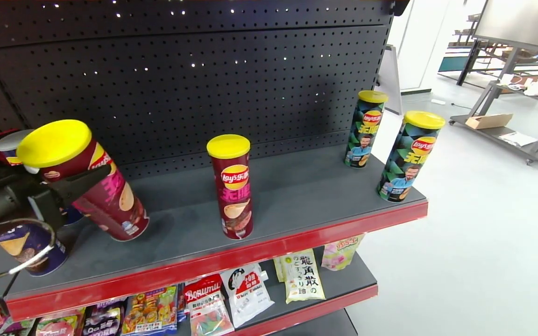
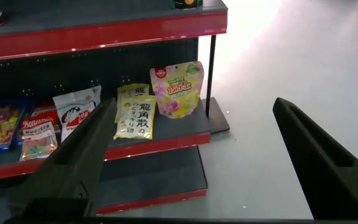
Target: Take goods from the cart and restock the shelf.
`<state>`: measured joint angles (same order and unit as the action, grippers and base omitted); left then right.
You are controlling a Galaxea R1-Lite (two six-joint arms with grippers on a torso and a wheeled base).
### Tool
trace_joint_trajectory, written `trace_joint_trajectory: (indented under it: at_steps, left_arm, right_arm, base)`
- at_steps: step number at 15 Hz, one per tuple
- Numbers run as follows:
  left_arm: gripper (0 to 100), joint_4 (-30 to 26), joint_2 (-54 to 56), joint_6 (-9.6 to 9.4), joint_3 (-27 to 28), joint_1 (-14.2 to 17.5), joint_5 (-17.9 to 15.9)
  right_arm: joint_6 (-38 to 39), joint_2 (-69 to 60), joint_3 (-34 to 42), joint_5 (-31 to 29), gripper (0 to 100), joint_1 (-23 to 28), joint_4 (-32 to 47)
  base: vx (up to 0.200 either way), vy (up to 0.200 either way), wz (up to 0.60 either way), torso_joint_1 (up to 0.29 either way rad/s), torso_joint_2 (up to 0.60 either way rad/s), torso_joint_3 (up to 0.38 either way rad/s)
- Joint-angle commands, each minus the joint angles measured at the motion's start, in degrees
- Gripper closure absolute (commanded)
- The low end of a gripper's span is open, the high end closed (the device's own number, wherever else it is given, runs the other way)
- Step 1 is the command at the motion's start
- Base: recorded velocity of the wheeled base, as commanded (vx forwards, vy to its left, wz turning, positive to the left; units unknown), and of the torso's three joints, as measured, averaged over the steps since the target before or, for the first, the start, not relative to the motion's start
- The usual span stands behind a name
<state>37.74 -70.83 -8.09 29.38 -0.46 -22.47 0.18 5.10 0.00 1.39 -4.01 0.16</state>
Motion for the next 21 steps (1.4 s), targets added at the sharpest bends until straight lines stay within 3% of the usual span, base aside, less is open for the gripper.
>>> trace_joint_trajectory:
  at_steps: [1,3,7,12,16,17,21]
  left_arm:
    - [100,2.1,-9.9,0.54,3.8,-2.3,0.0]
    - [100,2.2,-13.5,4.58,9.6,-7.0,0.4]
    - [100,2.2,-23.0,5.11,20.1,-8.4,3.7]
    - [100,4.4,-32.6,5.28,24.8,-11.1,6.9]
    - [100,5.2,-39.5,5.46,31.8,-12.7,7.5]
    - [100,5.1,-41.0,6.25,33.8,-13.5,7.6]
    - [100,5.0,-44.0,6.95,37.2,-14.5,8.3]
  right_arm:
    - [0.0,0.2,0.0,0.0,0,0.0,0.0]
    - [0.0,0.2,0.0,0.0,0,0.0,0.0]
    - [0.0,0.2,0.0,0.0,0,0.0,0.0]
    - [0.0,0.2,0.0,0.0,0,0.0,0.0]
    - [0.0,0.2,0.0,0.0,0,0.0,0.0]
    - [0.0,0.2,0.0,0.0,0,0.0,0.0]
    - [0.0,0.2,0.0,0.0,0,0.0,0.0]
  base:
    - [0.0,0.0,0.0,0.0,0.0,0.0]
    - [0.0,0.0,0.0,0.0,0.0,0.0]
    - [0.0,0.0,0.0,0.0,0.0,0.0]
    - [0.0,0.0,0.0,0.0,0.0,0.0]
    - [0.0,0.0,0.0,0.0,0.0,0.0]
    - [0.0,0.0,0.0,0.0,0.0,0.0]
    - [0.0,0.0,0.0,0.0,0.0,0.0]
